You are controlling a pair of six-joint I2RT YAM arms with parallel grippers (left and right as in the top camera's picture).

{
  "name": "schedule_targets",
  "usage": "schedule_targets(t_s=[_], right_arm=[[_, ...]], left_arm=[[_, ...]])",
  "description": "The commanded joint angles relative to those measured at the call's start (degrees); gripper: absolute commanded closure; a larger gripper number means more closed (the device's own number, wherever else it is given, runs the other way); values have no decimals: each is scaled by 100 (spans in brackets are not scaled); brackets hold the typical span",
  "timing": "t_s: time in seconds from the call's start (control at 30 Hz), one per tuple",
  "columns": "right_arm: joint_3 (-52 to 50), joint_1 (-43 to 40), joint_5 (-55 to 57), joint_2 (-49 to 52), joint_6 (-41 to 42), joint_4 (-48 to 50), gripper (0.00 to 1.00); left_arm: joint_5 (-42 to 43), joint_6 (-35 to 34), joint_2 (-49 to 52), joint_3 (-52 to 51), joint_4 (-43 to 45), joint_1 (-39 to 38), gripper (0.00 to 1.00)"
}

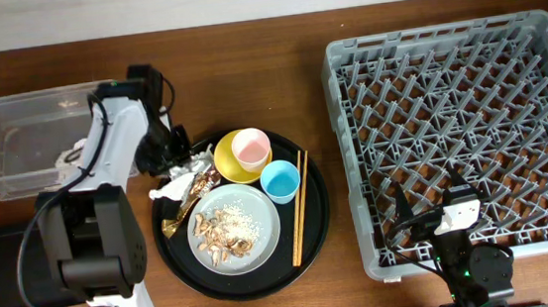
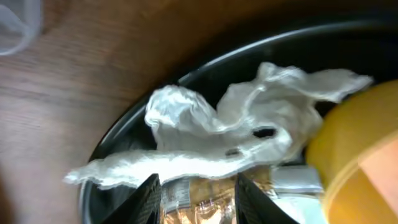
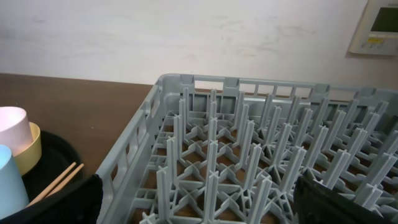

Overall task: Sort waste into correct bins and load items into the dishwasher rack
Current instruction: 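Carry the tissue left and release it into the clear plastic bin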

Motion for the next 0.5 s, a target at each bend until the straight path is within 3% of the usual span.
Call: schedule_targets(t_s=[0.0, 0.07, 0.2, 0.3, 0.37, 0.4, 0.43, 0.47], right_arm=[[-42, -22, 70, -37, -37, -22, 2], [-42, -22, 70, -37, -37, -22, 2], [-42, -22, 70, -37, -37, -22, 2], [-42, -20, 70, -37, -37, -22, 2], [-42, -22, 70, -37, -35, -22, 2], [-42, -22, 70, -37, -35, -22, 2], [-42, -22, 70, -37, -35, -22, 2], [-42, -22, 70, -37, -37, -22, 2]], left_arm=[[39, -114, 61, -457, 481, 11, 62], [59, -118, 61, -575, 688, 11, 62], [57, -118, 61, -831, 977, 11, 43], [59, -118, 61, -1038, 1141, 9, 45], [61, -118, 61, -1084, 1139, 11, 60], [72, -116, 61, -1084, 1132, 11, 76], [98, -118, 59, -1071, 1132, 11, 100], [131, -116, 59, -1036, 1119, 11, 100]])
